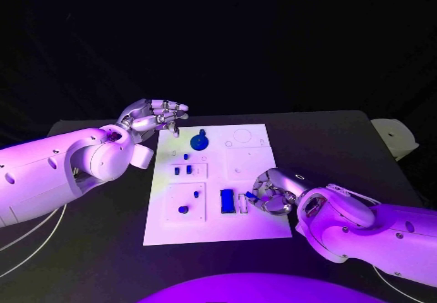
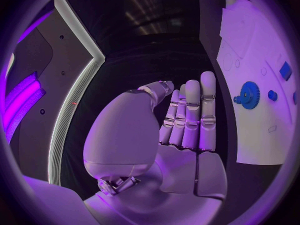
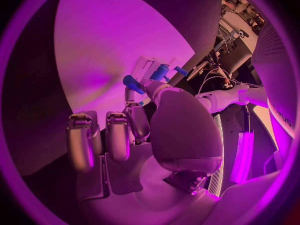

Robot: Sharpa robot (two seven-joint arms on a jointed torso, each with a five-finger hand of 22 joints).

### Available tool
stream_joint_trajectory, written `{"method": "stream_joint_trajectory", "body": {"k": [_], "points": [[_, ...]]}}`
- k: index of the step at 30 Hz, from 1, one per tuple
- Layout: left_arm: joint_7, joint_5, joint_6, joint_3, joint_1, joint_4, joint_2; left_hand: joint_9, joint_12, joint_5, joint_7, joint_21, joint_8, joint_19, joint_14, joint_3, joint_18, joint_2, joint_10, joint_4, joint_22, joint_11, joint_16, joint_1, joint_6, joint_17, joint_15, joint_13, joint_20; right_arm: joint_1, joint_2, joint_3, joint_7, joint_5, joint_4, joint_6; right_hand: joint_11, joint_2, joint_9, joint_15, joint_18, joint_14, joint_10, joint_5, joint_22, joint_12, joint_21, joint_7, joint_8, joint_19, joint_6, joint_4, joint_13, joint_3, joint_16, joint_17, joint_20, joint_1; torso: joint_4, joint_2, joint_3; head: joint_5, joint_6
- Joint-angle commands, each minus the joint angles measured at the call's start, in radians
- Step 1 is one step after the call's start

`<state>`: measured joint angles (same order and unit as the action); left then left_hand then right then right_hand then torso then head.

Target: Assemble the parts on the task board

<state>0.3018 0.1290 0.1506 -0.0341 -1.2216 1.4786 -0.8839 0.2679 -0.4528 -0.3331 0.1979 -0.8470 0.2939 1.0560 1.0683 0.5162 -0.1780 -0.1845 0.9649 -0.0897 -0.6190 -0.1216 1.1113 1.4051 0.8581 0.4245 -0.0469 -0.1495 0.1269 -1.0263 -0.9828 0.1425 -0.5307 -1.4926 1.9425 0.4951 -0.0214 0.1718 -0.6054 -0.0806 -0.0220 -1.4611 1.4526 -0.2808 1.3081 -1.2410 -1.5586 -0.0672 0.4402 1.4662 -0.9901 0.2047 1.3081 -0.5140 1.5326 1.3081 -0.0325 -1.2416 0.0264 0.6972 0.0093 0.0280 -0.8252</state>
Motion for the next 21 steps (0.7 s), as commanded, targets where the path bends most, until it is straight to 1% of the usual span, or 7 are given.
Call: {"method": "stream_joint_trajectory", "body": {"k": [1,5,6,10,11,12,21], "points": [[0.005,-0.003,-0.016,0.001,-0.001,0.004,0.002,-0.002,-0.004,-0.002,0.000,0.007,0.001,-0.009,-0.006,0.005,-0.007,0.002,-0.006,-0.001,0.000,-0.003,-0.003,-0.007,-0.007,-0.001,0.003,0.000,0.001,0.007,0.016,0.000,-0.003,0.082,-0.010,-0.001,0.002,0.000,-0.019,-0.001,0.020,-0.092,0.004,0.009,0.260,-0.007,0.000,0.011,0.002,0.101,-0.003,-0.061,0.056,-0.071,0.005,0.171,0.007,0.022,-0.0002,0.001,0.0010,-0.001,0.000],[0.004,-0.003,-0.017,0.001,-0.001,0.005,0.002,-0.002,-0.004,-0.002,0.000,0.007,0.001,-0.009,-0.006,0.005,-0.007,0.002,-0.006,-0.001,0.000,-0.003,-0.003,-0.007,-0.007,-0.001,0.003,0.000,0.001,0.012,0.032,0.000,-0.002,0.100,-0.019,-0.013,0.001,0.002,-0.017,-0.002,0.020,-0.093,0.005,0.039,0.260,-0.010,-0.001,0.012,-0.001,0.101,-0.009,-0.043,0.058,-0.065,0.006,0.173,0.007,0.063,0.0003,0.001,0.0011,-0.002,-0.002],[0.004,-0.003,-0.017,0.001,-0.001,0.005,0.002,-0.002,-0.004,-0.002,0.000,0.007,0.001,-0.009,-0.006,0.005,-0.007,0.002,-0.006,-0.001,0.000,-0.003,-0.003,-0.007,-0.007,-0.001,0.003,0.000,0.001,0.013,0.037,0.000,-0.002,0.106,-0.024,-0.018,0.001,0.000,-0.016,-0.002,0.020,-0.093,0.007,0.049,0.260,-0.013,-0.003,0.012,-0.002,0.102,-0.015,-0.028,0.060,-0.060,0.006,0.173,0.007,0.089,-0.0003,0.000,0.0007,-0.001,-0.003],[0.003,-0.003,-0.018,0.001,-0.001,0.005,0.002,-0.002,-0.004,-0.002,0.000,0.007,0.001,-0.009,-0.006,0.005,-0.007,0.002,-0.006,-0.001,0.000,-0.003,-0.003,-0.007,-0.007,-0.001,0.003,0.000,0.001,0.015,0.048,0.000,0.000,0.119,-0.037,-0.029,0.000,0.001,-0.015,-0.002,0.020,-0.093,0.008,0.067,0.261,-0.017,-0.004,0.014,-0.001,0.102,-0.025,-0.011,0.063,-0.052,0.006,0.174,0.007,0.120,-0.0004,0.000,0.0001,0.001,-0.005],[0.003,-0.003,-0.019,0.001,-0.001,0.005,0.002,-0.002,-0.004,-0.002,0.000,0.007,0.001,-0.009,-0.006,0.005,-0.007,0.002,-0.006,-0.001,0.000,-0.003,-0.003,-0.007,-0.007,-0.001,0.003,0.000,0.001,0.015,0.051,0.000,0.000,0.122,-0.040,-0.031,0.000,0.002,-0.015,-0.003,0.020,-0.093,0.009,0.062,0.261,-0.017,-0.004,0.014,-0.001,0.102,-0.027,-0.006,0.064,-0.048,0.007,0.175,0.008,0.129,-0.0002,0.000,0.0004,0.001,-0.004],[0.003,-0.003,-0.019,0.001,-0.001,0.005,0.002,-0.002,-0.004,-0.002,0.000,0.007,0.001,-0.009,-0.006,0.005,-0.007,0.002,-0.006,-0.001,0.000,-0.003,-0.003,-0.007,-0.007,-0.001,0.003,0.000,0.001,0.015,0.053,0.000,0.001,0.125,-0.042,-0.032,-0.001,0.007,-0.016,-0.004,0.020,-0.093,0.010,0.022,0.261,-0.018,-0.004,0.015,0.000,0.102,-0.031,0.000,0.065,-0.036,0.007,0.175,0.008,0.143,-0.0003,0.000,0.0006,0.002,-0.004],[0.001,-0.003,-0.022,0.001,-0.001,0.006,0.001,-0.002,-0.005,-0.002,0.000,0.007,0.002,-0.009,-0.006,0.005,-0.007,0.002,-0.007,-0.001,0.000,-0.004,-0.003,-0.009,-0.007,-0.002,0.003,0.000,0.002,0.016,0.065,0.000,0.001,0.134,-0.057,-0.036,-0.002,0.001,-0.017,-0.005,0.021,-0.094,0.013,0.035,0.261,-0.025,-0.007,0.017,0.002,0.103,-0.040,0.020,0.070,-0.006,0.007,0.178,0.010,0.171,0.0008,0.000,0.0001,0.002,-0.007]]}}
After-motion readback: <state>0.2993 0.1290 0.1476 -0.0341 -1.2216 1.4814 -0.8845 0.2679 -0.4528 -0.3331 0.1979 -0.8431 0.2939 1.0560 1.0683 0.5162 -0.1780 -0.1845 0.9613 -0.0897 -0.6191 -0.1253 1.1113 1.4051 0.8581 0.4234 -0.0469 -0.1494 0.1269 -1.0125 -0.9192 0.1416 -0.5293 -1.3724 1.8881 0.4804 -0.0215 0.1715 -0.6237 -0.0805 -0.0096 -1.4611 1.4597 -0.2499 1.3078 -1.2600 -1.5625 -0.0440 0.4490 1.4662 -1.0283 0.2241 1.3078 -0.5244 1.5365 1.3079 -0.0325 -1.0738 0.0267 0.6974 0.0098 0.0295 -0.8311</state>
